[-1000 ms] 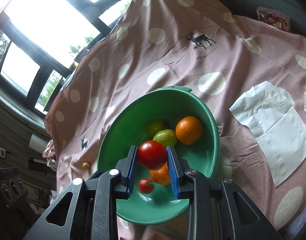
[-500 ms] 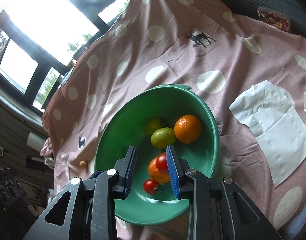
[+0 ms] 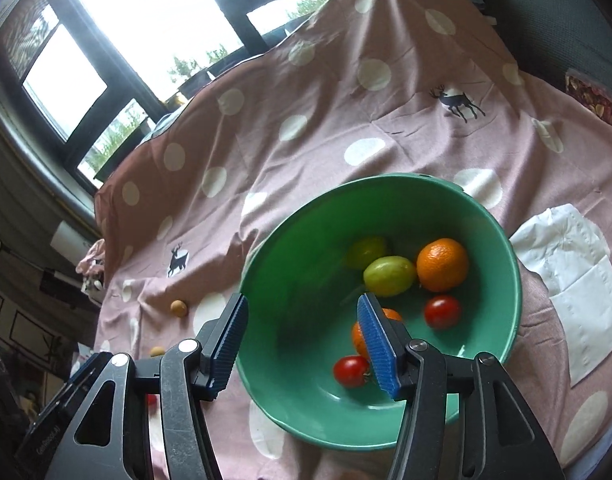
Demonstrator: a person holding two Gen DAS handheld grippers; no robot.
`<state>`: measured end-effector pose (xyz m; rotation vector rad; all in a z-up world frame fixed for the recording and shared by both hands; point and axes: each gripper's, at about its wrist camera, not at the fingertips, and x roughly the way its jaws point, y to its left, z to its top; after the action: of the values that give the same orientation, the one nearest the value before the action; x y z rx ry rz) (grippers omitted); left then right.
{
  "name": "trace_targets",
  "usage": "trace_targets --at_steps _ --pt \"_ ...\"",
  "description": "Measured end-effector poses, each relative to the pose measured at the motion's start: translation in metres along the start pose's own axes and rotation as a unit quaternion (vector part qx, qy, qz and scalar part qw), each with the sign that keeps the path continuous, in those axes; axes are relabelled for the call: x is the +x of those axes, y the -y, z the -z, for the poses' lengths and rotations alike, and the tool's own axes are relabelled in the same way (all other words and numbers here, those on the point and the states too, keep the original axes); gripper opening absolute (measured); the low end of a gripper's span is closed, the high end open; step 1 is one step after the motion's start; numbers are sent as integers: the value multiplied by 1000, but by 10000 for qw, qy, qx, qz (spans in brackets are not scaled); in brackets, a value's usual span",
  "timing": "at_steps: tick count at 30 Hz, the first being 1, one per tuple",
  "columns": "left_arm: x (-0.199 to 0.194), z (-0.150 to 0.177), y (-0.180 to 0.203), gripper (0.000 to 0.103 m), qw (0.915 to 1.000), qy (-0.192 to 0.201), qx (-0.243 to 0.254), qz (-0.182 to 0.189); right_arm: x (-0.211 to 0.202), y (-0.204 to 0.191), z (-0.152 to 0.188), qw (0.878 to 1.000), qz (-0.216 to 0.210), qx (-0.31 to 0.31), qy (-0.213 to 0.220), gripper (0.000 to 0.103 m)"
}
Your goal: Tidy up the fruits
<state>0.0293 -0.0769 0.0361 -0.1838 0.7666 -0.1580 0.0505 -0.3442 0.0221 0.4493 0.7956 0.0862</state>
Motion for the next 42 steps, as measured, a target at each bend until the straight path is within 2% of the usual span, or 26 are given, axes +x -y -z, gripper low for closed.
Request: trace_targets --at_steps 4,8,13,20,25,28,30,33,36,40,42 --pt "-1 12 -46 61 9977 -99 -574 -348 12 -29 7 9990 -15 -436 -123 59" --pt "9 22 -70 60 9942 -343 -667 -767 28 -58 18 9959 -72 -854 -275 59" --pt "23 28 -91 59 9904 -604 -787 -960 52 -92 38 9892 -339 -1306 -567 59" --pt "33 34 -98 58 9881 -815 -774 -1049 85 -119 64 9796 -801 -1427 -1166 59" --pt "42 37 -95 55 9877 -960 -718 -1008 102 -120 74 9786 -615 -1392 -1389 58" --pt "48 39 -91 54 9875 -983 -601 -1080 108 -119 76 9776 -542 -1369 -1505 50" --pt "51 40 -90 53 9874 -984 -530 -1124 111 -118 77 9773 -460 -1381 -1543 49" --pt "56 42 -92 50 9856 -1100 -598 -1135 116 -119 80 9765 -337 -1427 -1579 48" --pt "61 44 -94 47 9842 -1181 -642 -1152 120 -120 83 9749 -260 -1479 -1642 43" --pt "61 43 -93 46 9845 -1140 -659 -1158 121 -122 87 9732 -150 -1590 -1655 41" --pt "63 43 -92 41 9841 -1135 -652 -1199 122 -124 88 9725 -113 -1627 -1660 40"
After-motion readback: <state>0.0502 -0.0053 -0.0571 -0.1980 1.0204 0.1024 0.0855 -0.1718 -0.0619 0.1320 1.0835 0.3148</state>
